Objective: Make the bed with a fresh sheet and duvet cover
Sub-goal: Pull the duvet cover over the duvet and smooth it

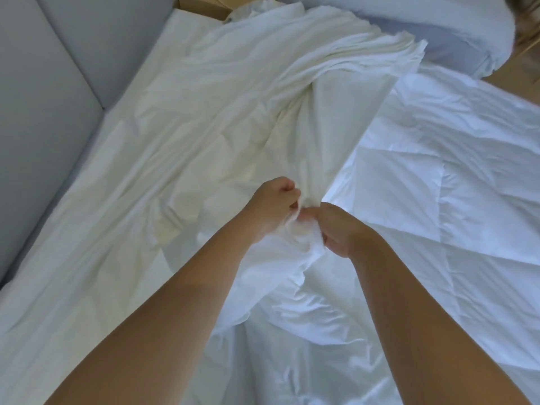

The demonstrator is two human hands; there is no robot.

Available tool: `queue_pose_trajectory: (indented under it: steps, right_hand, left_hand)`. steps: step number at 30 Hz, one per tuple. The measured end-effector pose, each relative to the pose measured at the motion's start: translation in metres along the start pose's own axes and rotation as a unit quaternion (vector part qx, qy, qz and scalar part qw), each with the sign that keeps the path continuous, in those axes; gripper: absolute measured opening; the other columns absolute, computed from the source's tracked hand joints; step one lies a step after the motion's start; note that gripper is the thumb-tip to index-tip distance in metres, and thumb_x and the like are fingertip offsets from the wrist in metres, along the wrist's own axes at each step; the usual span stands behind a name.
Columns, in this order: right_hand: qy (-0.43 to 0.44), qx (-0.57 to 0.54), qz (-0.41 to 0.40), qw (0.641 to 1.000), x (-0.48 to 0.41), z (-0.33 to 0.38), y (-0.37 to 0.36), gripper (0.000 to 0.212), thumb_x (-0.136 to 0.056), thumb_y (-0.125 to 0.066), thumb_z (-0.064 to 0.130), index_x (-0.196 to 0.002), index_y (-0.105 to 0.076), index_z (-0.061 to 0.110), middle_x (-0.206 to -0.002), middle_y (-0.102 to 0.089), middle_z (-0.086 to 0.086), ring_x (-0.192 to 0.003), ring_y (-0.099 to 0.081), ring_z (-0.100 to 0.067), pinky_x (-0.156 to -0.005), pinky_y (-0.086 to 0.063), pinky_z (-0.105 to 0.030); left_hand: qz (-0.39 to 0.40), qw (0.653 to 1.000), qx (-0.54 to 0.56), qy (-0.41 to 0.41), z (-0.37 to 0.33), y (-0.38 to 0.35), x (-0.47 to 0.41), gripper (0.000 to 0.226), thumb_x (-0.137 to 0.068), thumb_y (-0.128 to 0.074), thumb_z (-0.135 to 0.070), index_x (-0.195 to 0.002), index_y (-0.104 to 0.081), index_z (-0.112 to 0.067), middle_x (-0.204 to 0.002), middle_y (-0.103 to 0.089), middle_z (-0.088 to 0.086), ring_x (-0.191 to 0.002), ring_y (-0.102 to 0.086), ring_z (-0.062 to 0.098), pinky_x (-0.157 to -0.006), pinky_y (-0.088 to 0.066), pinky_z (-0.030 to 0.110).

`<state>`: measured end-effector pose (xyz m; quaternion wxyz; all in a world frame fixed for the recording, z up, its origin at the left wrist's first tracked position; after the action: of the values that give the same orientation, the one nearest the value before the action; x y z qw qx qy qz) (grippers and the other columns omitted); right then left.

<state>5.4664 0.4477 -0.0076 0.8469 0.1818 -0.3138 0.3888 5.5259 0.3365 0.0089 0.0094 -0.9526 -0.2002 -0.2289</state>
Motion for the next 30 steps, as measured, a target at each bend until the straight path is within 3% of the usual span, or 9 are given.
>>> queue_pose_trajectory:
  steps: [4, 9, 12, 14, 16, 19, 23, 26, 30]
  right_hand:
    - [0.056, -0.265, 0.119, 0.955, 0.007, 0.031, -0.009, 0.031, -0.071, -0.047, 0.020, -0.083, -0.071, 0.005, -0.082, -0.064, -0.010, -0.079, -0.062, -0.024, -0.076, -0.048, -0.034]
    - [0.030, -0.196, 0.037, 0.979, -0.001, 0.015, -0.020, 0.018, -0.087, -0.061, 0.019, -0.076, -0.065, 0.005, -0.070, -0.066, -0.007, -0.075, -0.065, -0.019, -0.078, -0.050, -0.030]
    - [0.029, -0.226, -0.014, 0.974, 0.000, 0.002, -0.020, 0.019, -0.095, -0.050, 0.010, -0.086, -0.066, 0.002, -0.071, -0.071, -0.008, -0.067, -0.070, -0.020, -0.058, -0.056, -0.028]
    - [0.028, -0.225, -0.058, 0.972, 0.000, -0.002, -0.016, 0.019, -0.094, -0.054, 0.016, -0.101, -0.066, 0.003, -0.083, -0.074, -0.009, -0.076, -0.072, -0.021, -0.066, -0.058, -0.032]
    - [0.024, -0.202, -0.091, 0.975, 0.001, -0.003, -0.012, 0.038, -0.086, -0.066, 0.034, -0.114, -0.064, 0.008, -0.098, -0.073, -0.008, -0.091, -0.070, -0.023, -0.084, -0.056, -0.038]
    - [0.002, -0.074, -0.074, 0.994, 0.005, 0.000, -0.004, 0.053, -0.066, -0.079, 0.041, -0.108, -0.067, 0.011, -0.097, -0.074, -0.005, -0.095, -0.068, -0.022, -0.093, -0.050, -0.037]
    - [-0.040, 0.058, -0.067, 0.995, 0.003, -0.012, 0.010, 0.039, -0.072, -0.078, 0.011, -0.109, -0.066, 0.005, -0.100, -0.072, -0.009, -0.097, -0.067, -0.026, -0.099, -0.047, -0.039]
    - [-0.067, 0.105, -0.034, 0.992, 0.001, -0.029, 0.003, 0.058, -0.061, -0.087, 0.027, -0.112, -0.064, 0.011, -0.110, -0.070, -0.005, -0.107, -0.063, -0.024, -0.105, -0.042, -0.042]
    - [-0.108, 0.205, 0.023, 0.973, -0.003, -0.043, -0.011, 0.089, -0.042, -0.088, 0.045, -0.119, -0.060, 0.011, -0.130, -0.056, -0.016, -0.127, -0.047, -0.032, -0.110, -0.033, -0.046]
  left_hand:
    - [0.004, 0.986, -0.103, -0.129, -0.018, -0.006, 0.025, 0.023, -0.097, -0.045, -0.016, -0.074, -0.046, -0.016, -0.081, -0.040, -0.004, -0.066, -0.042, 0.010, -0.066, -0.035, 0.024]
    - [-0.012, 0.932, -0.287, -0.219, 0.000, -0.011, 0.050, 0.020, -0.099, -0.040, -0.024, -0.100, -0.057, -0.014, -0.101, -0.051, -0.003, -0.086, -0.056, 0.018, -0.078, -0.047, 0.033]
    - [-0.155, 0.916, -0.273, -0.251, 0.006, 0.013, 0.056, 0.025, -0.091, -0.047, -0.034, -0.105, -0.060, -0.018, -0.098, -0.064, -0.001, -0.088, -0.061, 0.019, -0.078, -0.049, 0.034]
    - [-0.198, 0.914, -0.309, -0.175, 0.021, 0.032, 0.041, 0.053, -0.085, -0.052, -0.047, -0.128, -0.049, -0.016, -0.123, -0.055, 0.005, -0.115, -0.051, 0.026, -0.095, -0.041, 0.039]
    - [-0.118, 0.921, -0.372, -0.003, 0.056, 0.045, 0.021, 0.082, -0.083, -0.050, -0.064, -0.146, -0.024, -0.020, -0.144, -0.038, 0.004, -0.135, -0.032, 0.027, -0.110, -0.021, 0.047]
    - [0.020, 0.924, -0.340, 0.173, 0.118, 0.053, 0.024, 0.089, -0.081, -0.037, -0.077, -0.145, -0.026, -0.017, -0.142, -0.045, 0.010, -0.130, -0.042, 0.030, -0.108, -0.028, 0.045]
    - [0.079, 0.922, -0.353, 0.135, 0.162, 0.033, 0.059, 0.054, -0.096, -0.033, -0.056, -0.118, -0.055, -0.011, -0.120, -0.062, 0.012, -0.109, -0.057, 0.028, -0.086, -0.041, 0.032]
    - [0.033, 0.936, -0.325, 0.128, 0.172, 0.027, 0.078, 0.047, -0.096, -0.034, -0.053, -0.110, -0.052, -0.012, -0.108, -0.064, 0.008, -0.098, -0.060, 0.026, -0.081, -0.044, 0.033]
    - [-0.021, 0.986, -0.079, 0.144, 0.159, 0.020, 0.073, 0.051, -0.085, -0.051, -0.060, -0.120, -0.048, -0.023, -0.109, -0.064, -0.003, -0.097, -0.062, 0.017, -0.078, -0.046, 0.030]
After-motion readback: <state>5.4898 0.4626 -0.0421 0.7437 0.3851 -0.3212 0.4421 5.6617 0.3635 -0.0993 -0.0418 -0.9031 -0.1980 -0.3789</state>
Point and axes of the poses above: each hand's wrist, its own x-axis away from the middle knuckle, its own y-axis out of the back of the hand, z = x × y, the point moved 4 cm from there along -x, towards the middle knuckle
